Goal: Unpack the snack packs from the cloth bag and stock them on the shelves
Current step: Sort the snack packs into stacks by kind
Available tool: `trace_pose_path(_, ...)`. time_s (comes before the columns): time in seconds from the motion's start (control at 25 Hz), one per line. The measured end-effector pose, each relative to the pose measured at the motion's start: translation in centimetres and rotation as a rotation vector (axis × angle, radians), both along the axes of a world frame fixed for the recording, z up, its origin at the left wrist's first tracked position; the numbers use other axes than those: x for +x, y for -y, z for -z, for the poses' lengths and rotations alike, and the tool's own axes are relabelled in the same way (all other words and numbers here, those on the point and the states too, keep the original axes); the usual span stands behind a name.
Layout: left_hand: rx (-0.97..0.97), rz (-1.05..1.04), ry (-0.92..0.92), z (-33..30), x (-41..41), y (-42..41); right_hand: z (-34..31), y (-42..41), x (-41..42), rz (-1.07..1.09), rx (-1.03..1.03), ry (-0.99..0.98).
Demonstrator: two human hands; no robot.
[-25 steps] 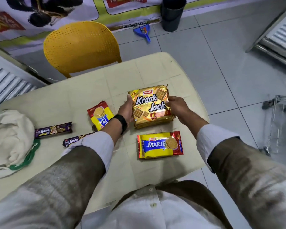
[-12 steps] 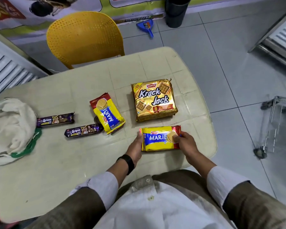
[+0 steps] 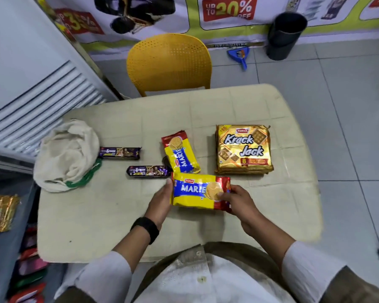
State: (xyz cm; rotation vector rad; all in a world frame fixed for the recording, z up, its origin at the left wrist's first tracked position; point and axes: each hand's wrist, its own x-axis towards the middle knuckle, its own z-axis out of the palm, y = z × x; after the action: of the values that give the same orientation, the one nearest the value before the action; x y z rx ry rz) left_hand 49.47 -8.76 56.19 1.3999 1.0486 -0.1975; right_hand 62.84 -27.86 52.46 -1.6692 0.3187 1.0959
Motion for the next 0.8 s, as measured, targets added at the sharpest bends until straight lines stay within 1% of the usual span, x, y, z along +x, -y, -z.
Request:
trace_pose_path(0.08, 0.169, -0.004, 0.01, -1.6, 1.7, -4.3, -1.1, -3.6, -0.6, 0.031, 0.113, -0.088)
trace_pose_path(0.12, 0.221, 0.013, 0.021, -2.1, 3.1, -6.3, -1.7, -5.5, -0.8, 0.068, 0.166, -0.13)
trace_pose_path(0.2, 0.325, 0.095, 0.012, -2.3, 6.8, -10.1, -2.5, -9.0, -0.9, 0.157, 0.244, -0.182)
trace_pose_path(0.28, 0.385, 0.206, -0.031, -2.2, 10.7, -12.9, -3.0, -11.4, -0.8, 0.248, 0.273, -0.224)
trace_pose_path(0.4, 0.331, 0.338, -0.054, -0.9, 15.0, -15.4, -2.7, -13.8, -0.9, 0.339, 0.246, -0.314)
trace_pose_path(0.48, 0.274, 0.452, -0.128, 0.5, 16.8, -16.2, -1.9, -14.6, -0.9, 0.346, 0.194, -0.344)
trace_pose_path(0.56, 0.28, 0.559, -0.147, 1.9, 17.7, -17.1, -1.4, -14.6, -1.2, 0.312, 0.137, -0.327)
trace_pose_path(0.6, 0.326, 0.581, -0.131, 2.9, 17.9, -17.8, -1.2, -14.4, -1.2, 0.301, 0.11, -0.325)
trace_pose_path(0.64, 0.371, 0.561, -0.127, 3.9, 18.0, -18.6, -0.9, -14.3, -1.1, 0.309, 0.095, -0.334)
trace_pose_path(0.68, 0.376, 0.538, -0.136, 4.8, 17.9, -19.3, -0.7, -14.2, -1.0, 0.325, 0.088, -0.357)
trace_pose_path(0.8, 0.24, 0.581, -0.16, 4.8, 17.0, -19.2, 0.0, -15.1, -0.1, 0.348, 0.165, -0.365)
